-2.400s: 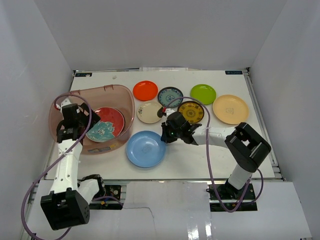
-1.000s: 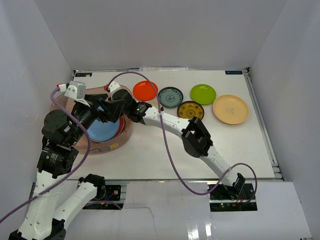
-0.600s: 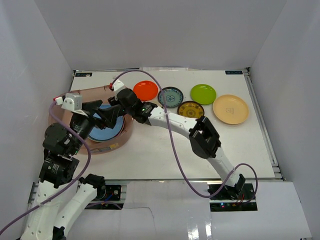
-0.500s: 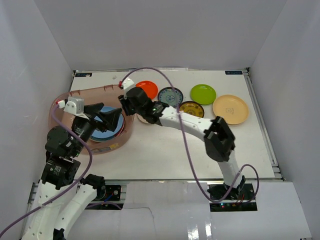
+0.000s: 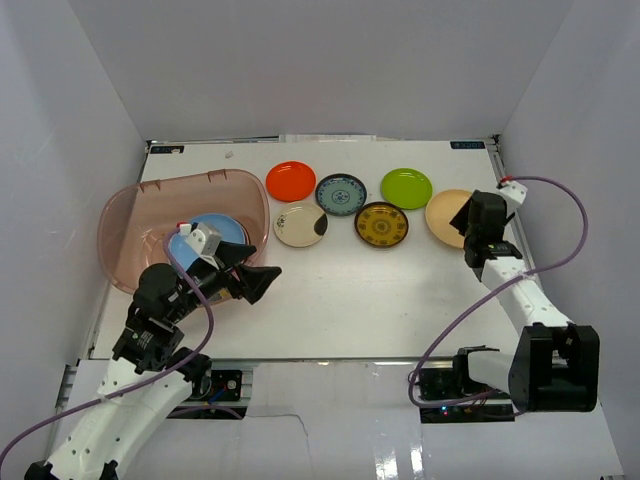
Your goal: Place the plates into the plastic bin on the countertop
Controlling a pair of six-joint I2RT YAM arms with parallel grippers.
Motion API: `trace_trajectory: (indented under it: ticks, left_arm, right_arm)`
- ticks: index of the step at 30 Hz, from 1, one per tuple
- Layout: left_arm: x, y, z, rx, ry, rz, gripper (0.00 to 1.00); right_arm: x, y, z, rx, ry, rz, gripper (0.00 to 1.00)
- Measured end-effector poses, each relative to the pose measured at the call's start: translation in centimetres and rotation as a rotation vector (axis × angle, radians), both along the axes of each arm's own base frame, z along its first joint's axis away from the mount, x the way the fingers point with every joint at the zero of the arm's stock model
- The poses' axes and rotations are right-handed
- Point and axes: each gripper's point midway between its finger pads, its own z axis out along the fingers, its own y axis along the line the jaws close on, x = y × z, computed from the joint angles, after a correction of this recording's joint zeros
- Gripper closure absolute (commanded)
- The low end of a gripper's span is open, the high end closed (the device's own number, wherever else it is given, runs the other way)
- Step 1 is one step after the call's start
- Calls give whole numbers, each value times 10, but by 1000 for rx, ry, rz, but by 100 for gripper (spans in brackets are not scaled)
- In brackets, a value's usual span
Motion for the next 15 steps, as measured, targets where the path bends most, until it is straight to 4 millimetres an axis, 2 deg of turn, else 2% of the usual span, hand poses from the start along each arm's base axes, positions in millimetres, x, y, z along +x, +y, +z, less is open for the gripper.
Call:
trace_trajectory:
  ticks: [1, 5, 8, 10, 14, 15]
  left_arm:
    - [-2, -2, 2, -2, -11, -13, 2]
    - [-9, -6, 7, -6, -39, -43, 2]
    - [-11, -6, 9, -8, -48, -49, 2]
    - [-11, -6, 10, -8, -54, -50, 2]
    - [-12, -7, 10, -8, -56, -55, 2]
    - [-12, -7, 10, -8, -56, -55, 2]
  right_arm:
    - [-4, -14, -6, 8, 9, -45, 35]
    - [-4, -61, -23, 62, 22, -174, 35]
    - [-4, -85, -45, 107, 65, -236, 36]
    - [-2, -93, -63, 125, 109, -262, 36]
    - [7, -91, -90, 156, 183, -252, 39]
    - [10, -90, -95, 164, 194, -246, 43]
